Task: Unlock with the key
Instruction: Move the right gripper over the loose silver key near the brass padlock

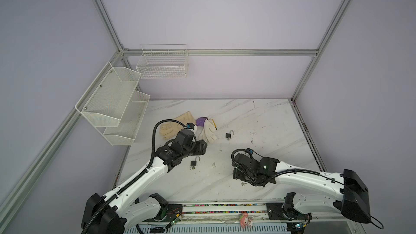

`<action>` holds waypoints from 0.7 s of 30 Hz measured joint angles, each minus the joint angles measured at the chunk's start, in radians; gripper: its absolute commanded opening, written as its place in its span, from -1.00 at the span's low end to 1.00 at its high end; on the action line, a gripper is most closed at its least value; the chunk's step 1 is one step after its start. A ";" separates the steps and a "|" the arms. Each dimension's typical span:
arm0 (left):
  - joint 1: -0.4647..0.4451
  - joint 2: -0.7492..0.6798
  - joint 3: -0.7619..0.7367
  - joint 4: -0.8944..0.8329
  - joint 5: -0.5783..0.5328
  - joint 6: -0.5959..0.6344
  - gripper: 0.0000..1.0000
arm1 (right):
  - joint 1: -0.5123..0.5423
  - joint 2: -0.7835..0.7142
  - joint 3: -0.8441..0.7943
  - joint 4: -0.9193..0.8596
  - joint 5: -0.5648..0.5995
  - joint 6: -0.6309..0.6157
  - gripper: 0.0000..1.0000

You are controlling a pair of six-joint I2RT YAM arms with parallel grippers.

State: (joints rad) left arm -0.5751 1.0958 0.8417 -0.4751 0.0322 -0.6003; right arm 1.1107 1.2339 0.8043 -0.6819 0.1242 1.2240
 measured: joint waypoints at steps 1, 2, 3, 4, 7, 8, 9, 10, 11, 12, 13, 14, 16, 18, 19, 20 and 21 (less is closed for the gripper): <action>0.000 0.003 0.000 0.013 0.014 0.000 0.33 | 0.001 -0.009 -0.019 0.002 0.000 0.016 0.21; 0.000 0.009 0.000 0.031 0.034 0.000 0.33 | 0.001 -0.018 -0.045 0.013 -0.007 0.034 0.21; 0.000 0.015 0.000 0.043 0.047 0.000 0.33 | 0.001 -0.019 -0.059 0.016 -0.011 0.046 0.20; 0.000 0.020 0.000 0.053 0.057 0.000 0.33 | 0.001 -0.016 -0.069 0.019 -0.015 0.053 0.17; 0.000 0.038 0.000 0.077 0.081 -0.001 0.33 | 0.001 -0.018 -0.108 0.041 -0.035 0.066 0.13; 0.000 0.044 0.000 0.085 0.089 -0.002 0.33 | 0.001 -0.019 -0.122 0.051 -0.040 0.066 0.11; 0.000 0.048 0.000 0.092 0.095 -0.002 0.33 | 0.001 -0.020 -0.136 0.061 -0.047 0.065 0.07; 0.000 0.052 0.000 0.099 0.100 -0.006 0.33 | 0.001 -0.019 -0.146 0.066 -0.055 0.062 0.06; 0.000 0.055 0.000 0.105 0.106 -0.009 0.33 | 0.001 -0.019 -0.155 0.073 -0.063 0.059 0.03; 0.000 0.056 0.000 0.113 0.112 -0.010 0.33 | 0.001 -0.019 -0.163 0.081 -0.070 0.055 0.01; 0.000 0.058 0.000 0.120 0.117 -0.011 0.33 | 0.001 -0.019 -0.170 0.091 -0.079 0.050 0.00; 0.000 0.060 0.000 0.124 0.121 -0.013 0.33 | 0.001 -0.018 -0.175 0.100 -0.085 0.046 -0.04; 0.000 0.063 0.000 0.132 0.126 -0.018 0.33 | 0.000 -0.016 -0.188 0.119 -0.095 0.036 -0.08; 0.000 0.067 0.000 0.138 0.129 -0.020 0.33 | -0.003 -0.012 -0.198 0.133 -0.102 0.026 -0.09; 0.000 0.068 0.000 0.140 0.130 -0.021 0.33 | -0.007 -0.008 -0.204 0.141 -0.107 0.019 -0.09; 0.000 0.068 0.000 0.142 0.131 -0.025 0.33 | -0.011 -0.004 -0.210 0.147 -0.114 0.013 -0.11; 0.000 0.068 0.000 0.143 0.132 -0.027 0.33 | -0.014 -0.001 -0.215 0.153 -0.118 0.004 -0.13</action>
State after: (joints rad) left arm -0.5751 1.1641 0.8413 -0.3317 0.1642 -0.6277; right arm 1.0962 1.2327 0.5896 -0.5293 0.0063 1.2282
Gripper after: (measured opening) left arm 0.665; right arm 0.452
